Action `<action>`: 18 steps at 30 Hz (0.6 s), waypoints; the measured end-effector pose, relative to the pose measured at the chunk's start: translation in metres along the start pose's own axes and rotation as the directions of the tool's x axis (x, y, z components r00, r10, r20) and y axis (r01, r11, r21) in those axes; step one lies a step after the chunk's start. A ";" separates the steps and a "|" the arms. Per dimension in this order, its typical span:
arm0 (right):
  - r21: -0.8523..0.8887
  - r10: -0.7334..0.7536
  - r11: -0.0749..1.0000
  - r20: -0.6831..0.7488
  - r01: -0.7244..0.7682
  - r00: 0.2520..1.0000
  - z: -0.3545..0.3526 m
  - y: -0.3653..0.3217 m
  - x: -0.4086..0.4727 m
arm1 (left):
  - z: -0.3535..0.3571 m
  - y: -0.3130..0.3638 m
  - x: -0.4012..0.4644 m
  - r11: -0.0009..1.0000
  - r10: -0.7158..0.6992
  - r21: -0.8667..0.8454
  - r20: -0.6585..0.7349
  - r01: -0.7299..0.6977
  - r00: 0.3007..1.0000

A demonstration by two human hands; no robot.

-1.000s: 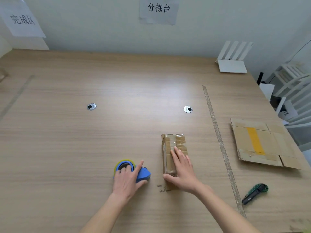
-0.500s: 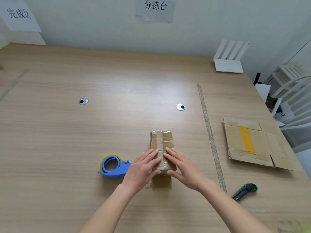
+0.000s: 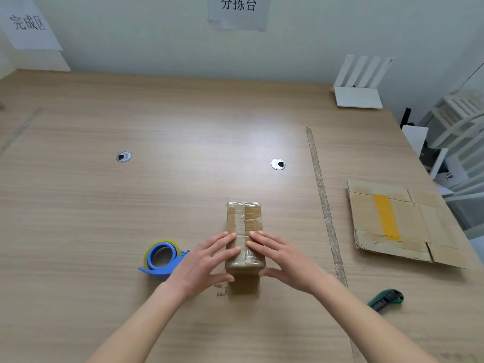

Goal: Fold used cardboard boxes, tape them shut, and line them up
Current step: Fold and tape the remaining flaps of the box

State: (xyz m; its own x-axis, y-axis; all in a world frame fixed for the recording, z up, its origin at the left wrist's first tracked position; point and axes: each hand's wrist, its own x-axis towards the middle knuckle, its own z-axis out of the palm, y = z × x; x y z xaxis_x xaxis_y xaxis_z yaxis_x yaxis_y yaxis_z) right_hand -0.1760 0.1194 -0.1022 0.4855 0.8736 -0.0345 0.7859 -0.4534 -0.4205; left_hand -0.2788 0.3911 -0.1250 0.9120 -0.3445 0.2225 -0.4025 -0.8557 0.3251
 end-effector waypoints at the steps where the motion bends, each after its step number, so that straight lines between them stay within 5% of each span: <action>1: -0.023 -0.012 1.000 -0.003 0.012 1.000 -0.003 0.003 0.003 | -0.002 -0.002 0.001 1.000 0.015 0.007 -0.004 -0.015 1.000; 6: -0.059 -0.054 0.997 -0.031 0.052 0.998 -0.009 0.007 0.019 | -0.001 -0.004 0.008 0.998 0.058 0.038 -0.012 -0.058 0.998; 18: -0.027 -0.061 0.997 0.197 0.067 0.978 -0.046 0.008 0.027 | -0.022 -0.010 0.015 1.000 0.028 -0.003 0.104 -0.028 0.994</action>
State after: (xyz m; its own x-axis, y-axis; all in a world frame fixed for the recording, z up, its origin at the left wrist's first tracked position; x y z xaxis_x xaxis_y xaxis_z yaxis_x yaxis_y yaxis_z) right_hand -0.1384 0.1310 -0.0647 0.3519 0.9171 -0.1871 0.8267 -0.3983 -0.3973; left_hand -0.2628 0.4027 -0.1046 0.9035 -0.4068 0.1346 -0.4282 -0.8446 0.3214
